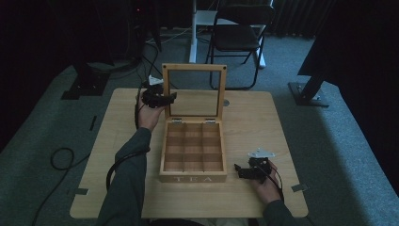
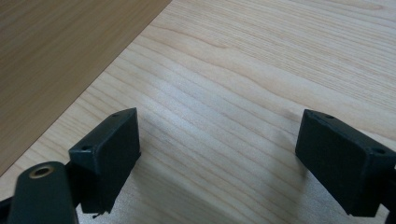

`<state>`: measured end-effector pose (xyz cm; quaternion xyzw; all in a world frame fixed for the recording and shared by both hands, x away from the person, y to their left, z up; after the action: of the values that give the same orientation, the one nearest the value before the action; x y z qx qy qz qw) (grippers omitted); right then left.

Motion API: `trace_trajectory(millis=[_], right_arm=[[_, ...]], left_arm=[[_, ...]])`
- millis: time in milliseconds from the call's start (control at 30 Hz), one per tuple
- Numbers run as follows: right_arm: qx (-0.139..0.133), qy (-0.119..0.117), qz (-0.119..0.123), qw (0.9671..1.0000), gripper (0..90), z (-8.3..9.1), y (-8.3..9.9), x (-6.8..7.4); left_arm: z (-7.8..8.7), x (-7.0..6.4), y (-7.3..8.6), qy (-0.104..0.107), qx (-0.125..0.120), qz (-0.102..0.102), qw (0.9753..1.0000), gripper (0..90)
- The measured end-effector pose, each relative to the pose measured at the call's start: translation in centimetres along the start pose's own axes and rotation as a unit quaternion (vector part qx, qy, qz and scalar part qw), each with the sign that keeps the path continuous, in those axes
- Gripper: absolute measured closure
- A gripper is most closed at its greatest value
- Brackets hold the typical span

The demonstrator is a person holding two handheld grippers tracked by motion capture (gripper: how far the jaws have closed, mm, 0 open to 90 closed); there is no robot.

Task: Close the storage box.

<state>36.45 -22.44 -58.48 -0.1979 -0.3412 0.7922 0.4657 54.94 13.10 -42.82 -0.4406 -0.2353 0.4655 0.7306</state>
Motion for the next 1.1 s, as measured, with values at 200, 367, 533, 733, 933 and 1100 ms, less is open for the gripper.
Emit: trace_trajectory(millis=[200,367,533,733,933,1100], right_arm=[[0.0,0.0,0.0,1.0,13.4,0.0,0.0,0.0],[0.0,0.0,0.0,1.0,13.4,0.0,0.0,0.0],[0.0,0.0,0.0,1.0,13.4,0.0,0.0,0.0],[0.0,0.0,-0.001,1.0,13.4,0.0,0.0,0.0],[0.0,0.0,0.0,1.0,13.4,0.0,0.0,0.0],[0.0,0.0,0.0,1.0,13.4,0.0,0.0,0.0]], left_arm=[[-0.5,-0.1,-0.3,0.025,-0.01,0.016,0.9995,34.9],[-0.3,-0.2,-0.5,0.032,-0.017,0.021,0.9991,36.4],[-0.1,-0.2,-0.5,0.041,-0.022,0.035,0.9983,37.4],[0.4,-0.3,-0.4,0.042,-0.028,0.03,0.9983,39.8],[1.1,-0.7,-0.2,0.043,-0.036,0.025,0.9981,39.6],[2.0,-1.2,0.3,0.038,-0.052,0.013,0.9978,39.7]])
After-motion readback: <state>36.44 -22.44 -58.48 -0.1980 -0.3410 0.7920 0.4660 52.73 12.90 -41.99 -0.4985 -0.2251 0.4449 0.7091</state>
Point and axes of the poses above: each handheld gripper's, and its own axes: z roughly backward along the jaws, y roughly out of its underside, x roughly to its left, the point moved 5 cm from there along -z, roughly forward along the jaws
